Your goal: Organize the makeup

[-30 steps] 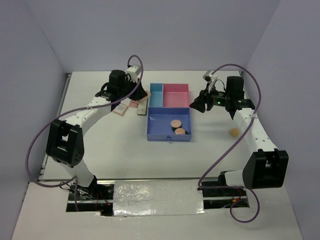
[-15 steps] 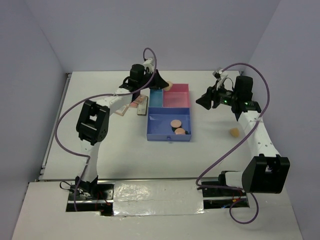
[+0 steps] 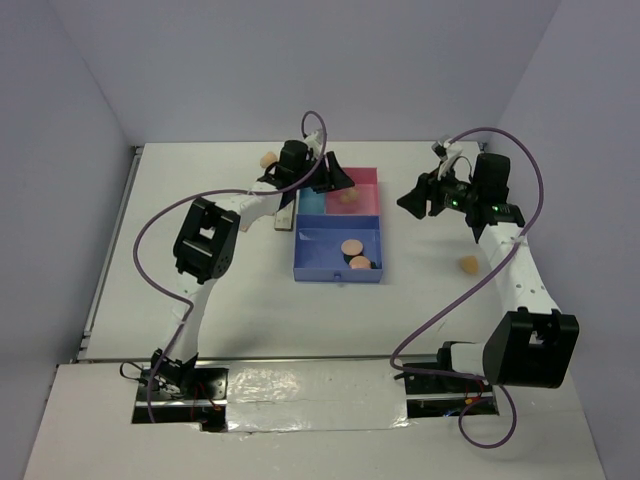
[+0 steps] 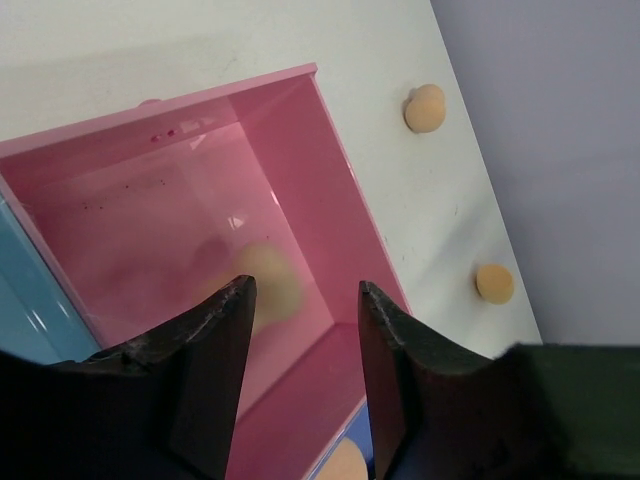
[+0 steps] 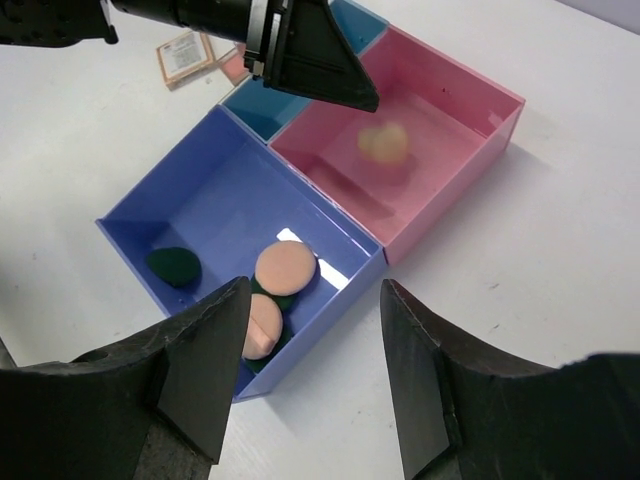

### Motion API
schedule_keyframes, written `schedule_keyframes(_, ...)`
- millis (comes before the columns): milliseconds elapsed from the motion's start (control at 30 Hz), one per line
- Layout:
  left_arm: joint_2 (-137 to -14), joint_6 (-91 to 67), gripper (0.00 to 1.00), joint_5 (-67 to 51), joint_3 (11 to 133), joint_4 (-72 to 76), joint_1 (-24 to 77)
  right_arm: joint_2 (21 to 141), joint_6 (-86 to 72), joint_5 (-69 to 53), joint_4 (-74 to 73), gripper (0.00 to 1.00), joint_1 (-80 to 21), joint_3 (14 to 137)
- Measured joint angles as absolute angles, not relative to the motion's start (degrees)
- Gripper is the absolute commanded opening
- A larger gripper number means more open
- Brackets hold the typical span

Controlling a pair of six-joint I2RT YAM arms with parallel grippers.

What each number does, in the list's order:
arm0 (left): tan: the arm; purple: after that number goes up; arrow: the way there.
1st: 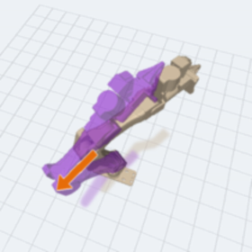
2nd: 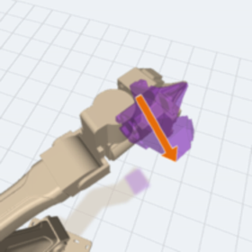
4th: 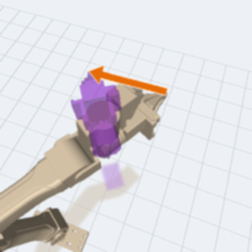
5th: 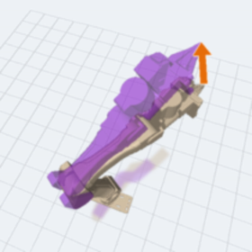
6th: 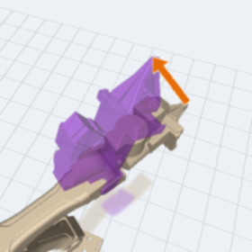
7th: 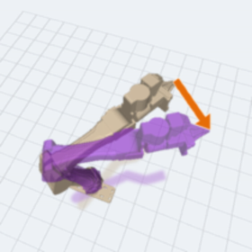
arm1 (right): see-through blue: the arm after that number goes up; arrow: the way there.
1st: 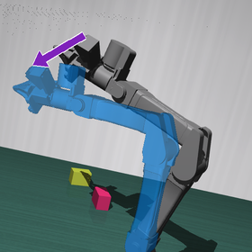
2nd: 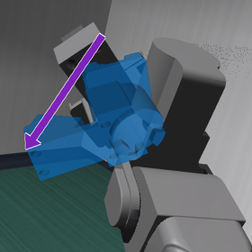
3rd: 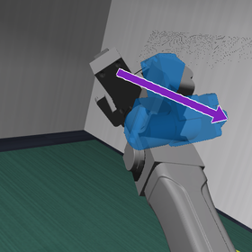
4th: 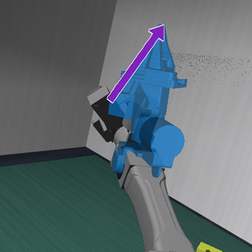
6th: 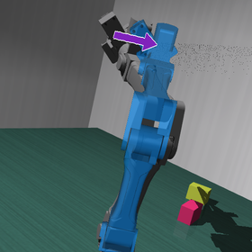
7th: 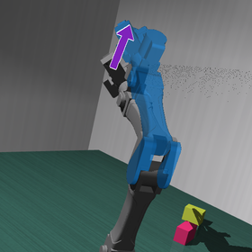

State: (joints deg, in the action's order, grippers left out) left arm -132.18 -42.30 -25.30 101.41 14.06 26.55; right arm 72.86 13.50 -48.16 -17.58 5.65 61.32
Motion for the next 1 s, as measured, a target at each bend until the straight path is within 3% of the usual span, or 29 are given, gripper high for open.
schedule_keyframes(133,-132.2,-42.3,0.64,-24.7,102.0,14.0,26.9,72.8,13.5,-47.2,-17.7,0.64,5.9,61.3)
schedule_keyframes(433,-131.5,-42.0,0.59,-24.7,102.1,13.1,27.0,72.7,14.4,-45.1,-19.1,0.65,6.2,61.3)
schedule_keyframes(533,-129.7,-40.9,0.51,-24.8,102.1,12.5,27.0,72.4,14.4,-44.7,-19.4,0.66,6.3,61.3)
schedule_keyframes(667,-125.0,-38.8,0.25,-24.8,101.3,11.5,27.0,72.1,14.9,-43.9,-20.2,0.72,6.3,61.3)
schedule_keyframes(733,-121.4,-36.6,0.15,-24.4,99.6,10.8,26.7,72.1,15.1,-43.0,-20.8,0.85,6.3,61.3)
schedule_keyframes(767,-119.4,-35.7,0.12,-24.2,98.5,10.1,26.6,72.1,15.2,-42.2,-20.9,0.99,6.3,61.3)
schedule_keyframes(833,-114.8,-33.4,0.06,-23.6,95.8,9.2,26.1,72.1,15.6,-40.4,-21.1,1.0,6.3,61.3)
schedule_keyframes(900,-110.4,-31.7,0.05,-23.3,92.6,8.8,25.1,72.1,15.9,-37.8,-21.0,0.99,6.3,61.3)
schedule_keyframes(1000,-102.6,-29.9,0.2,-23.2,85.3,8.8,21.7,72.6,16.6,-34.6,-21.9,0.99,6.4,61.5)
